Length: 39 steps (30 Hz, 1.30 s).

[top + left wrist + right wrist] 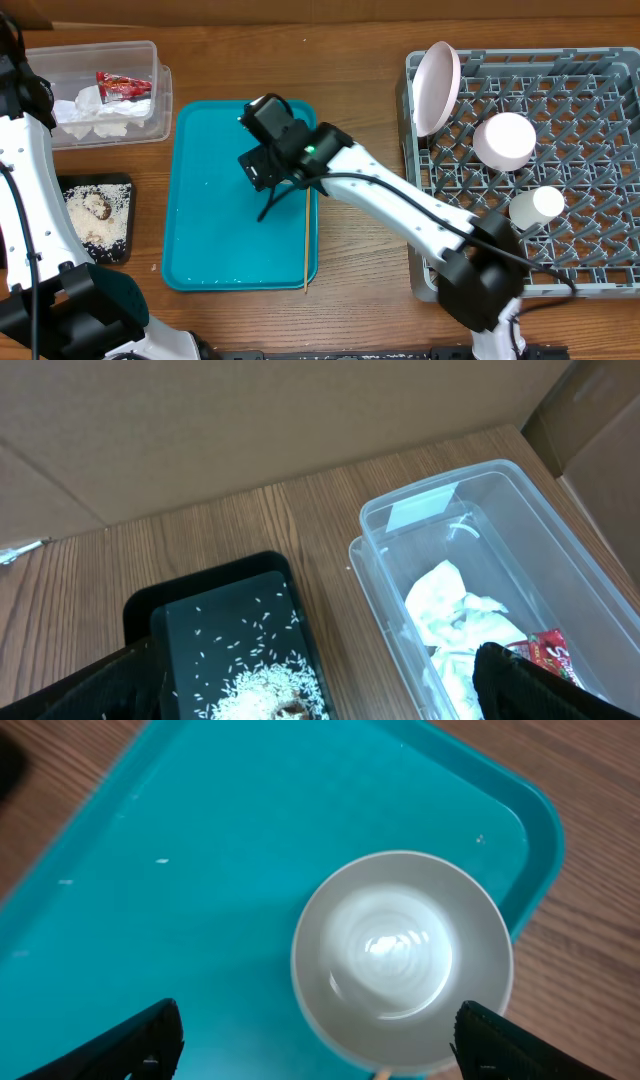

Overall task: Sort waste into correct bins and load items into the dishwasher
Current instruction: 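Move the right gripper to the small white bowl on the teal tray and grasp it, then carry the white bowl right and set it in the dish rack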

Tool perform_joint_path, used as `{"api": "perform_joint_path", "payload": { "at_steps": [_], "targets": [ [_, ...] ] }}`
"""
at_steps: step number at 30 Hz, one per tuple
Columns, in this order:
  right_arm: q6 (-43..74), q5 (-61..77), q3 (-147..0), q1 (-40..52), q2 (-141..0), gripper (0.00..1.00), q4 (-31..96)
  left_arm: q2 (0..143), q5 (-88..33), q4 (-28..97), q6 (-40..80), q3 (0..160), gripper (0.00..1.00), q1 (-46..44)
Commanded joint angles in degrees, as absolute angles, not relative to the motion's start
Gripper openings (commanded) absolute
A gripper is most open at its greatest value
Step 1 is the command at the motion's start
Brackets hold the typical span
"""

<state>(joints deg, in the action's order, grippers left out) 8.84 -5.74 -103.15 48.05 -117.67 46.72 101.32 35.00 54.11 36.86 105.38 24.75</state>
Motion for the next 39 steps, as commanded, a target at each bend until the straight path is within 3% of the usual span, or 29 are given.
{"api": "perform_joint_path", "payload": {
  "at_steps": [1,9,10,13,14,25,29,37,39],
  "targets": [
    [4.21,-6.44,-105.86,49.06,-121.75,0.88,46.61,101.58,35.97,54.0,35.94,105.38,1.0,24.36],
    [5.17,-5.89,-105.82,50.57,-126.34,0.81,45.12,101.58,35.97,54.0,35.94,105.38,1.0,24.36],
    [5.87,-5.91,-105.82,50.57,-126.85,0.78,45.04,101.58,35.97,54.02,35.94,105.38,1.0,24.36],
    [7.77,-5.89,-105.82,50.57,-128.09,0.52,44.69,101.58,35.97,54.02,35.94,105.38,1.0,24.36],
    [8.29,-5.91,-105.78,50.57,-128.38,0.49,44.58,101.58,35.97,54.0,35.94,105.38,1.0,24.36],
    [9.02,-5.93,-105.16,50.5,-130.28,0.44,43.97,101.58,35.97,54.0,35.94,105.38,1.0,24.36],
    [10.37,-5.93,-105.19,50.59,-131.11,0.37,44.69,101.58,35.97,54.0,35.94,105.38,1.0,24.36],
    [10.74,-5.96,-109.32,50.68,-129.16,0.09,48.73,101.58,35.97,54.0,35.94,105.38,1.0,24.36],
    [10.76,-5.93,-111.9,50.68,-128.27,0.06,50.72,101.58,35.97,54.0,35.94,105.38,1.0,24.36]
  ]
}}
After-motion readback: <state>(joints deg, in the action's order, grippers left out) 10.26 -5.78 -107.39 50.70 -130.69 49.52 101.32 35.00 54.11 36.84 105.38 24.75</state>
